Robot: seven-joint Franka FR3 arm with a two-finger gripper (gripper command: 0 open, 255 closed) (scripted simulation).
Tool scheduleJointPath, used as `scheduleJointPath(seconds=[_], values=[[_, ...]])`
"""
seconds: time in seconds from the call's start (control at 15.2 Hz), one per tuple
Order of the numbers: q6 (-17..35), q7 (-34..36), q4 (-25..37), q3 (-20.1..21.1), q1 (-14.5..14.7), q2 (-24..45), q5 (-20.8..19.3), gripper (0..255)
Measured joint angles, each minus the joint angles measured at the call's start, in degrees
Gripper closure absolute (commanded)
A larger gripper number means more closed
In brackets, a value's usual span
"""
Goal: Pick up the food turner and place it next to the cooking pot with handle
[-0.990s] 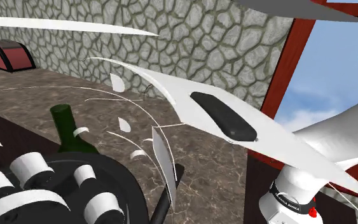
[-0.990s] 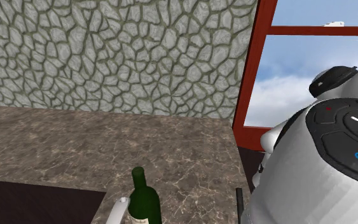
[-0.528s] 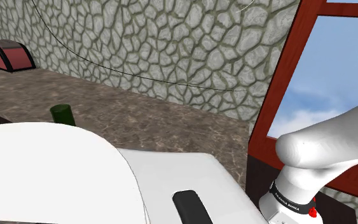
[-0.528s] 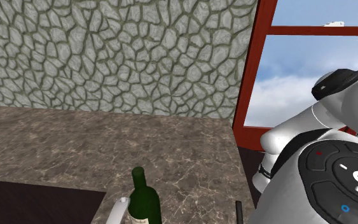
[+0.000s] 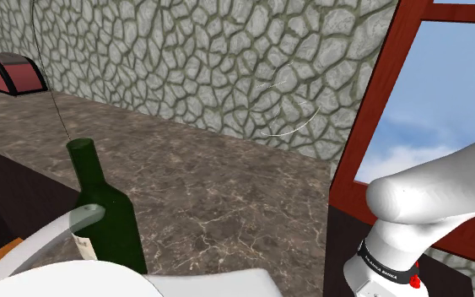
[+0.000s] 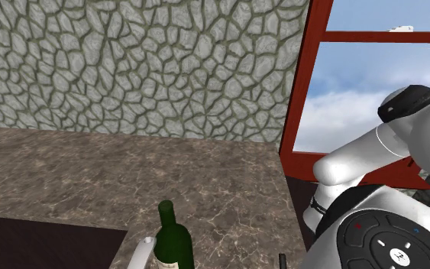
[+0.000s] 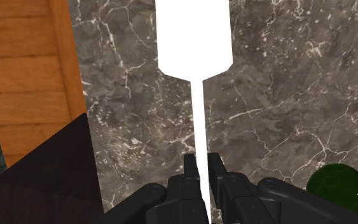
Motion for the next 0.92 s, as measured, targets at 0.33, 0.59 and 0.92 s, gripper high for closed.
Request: scheduleJointPath(seconds=[0.33,0.59,0.92], values=[[3.6,-0.6,-3.5,0.7,0.5,-0.8,1.0,255],[6.1,-1.1,-5.8,1.5,0.6,-1.6,2.0,255],[9.1,-2.0,-8.2,3.0,-0.1,-2.8,3.4,255]])
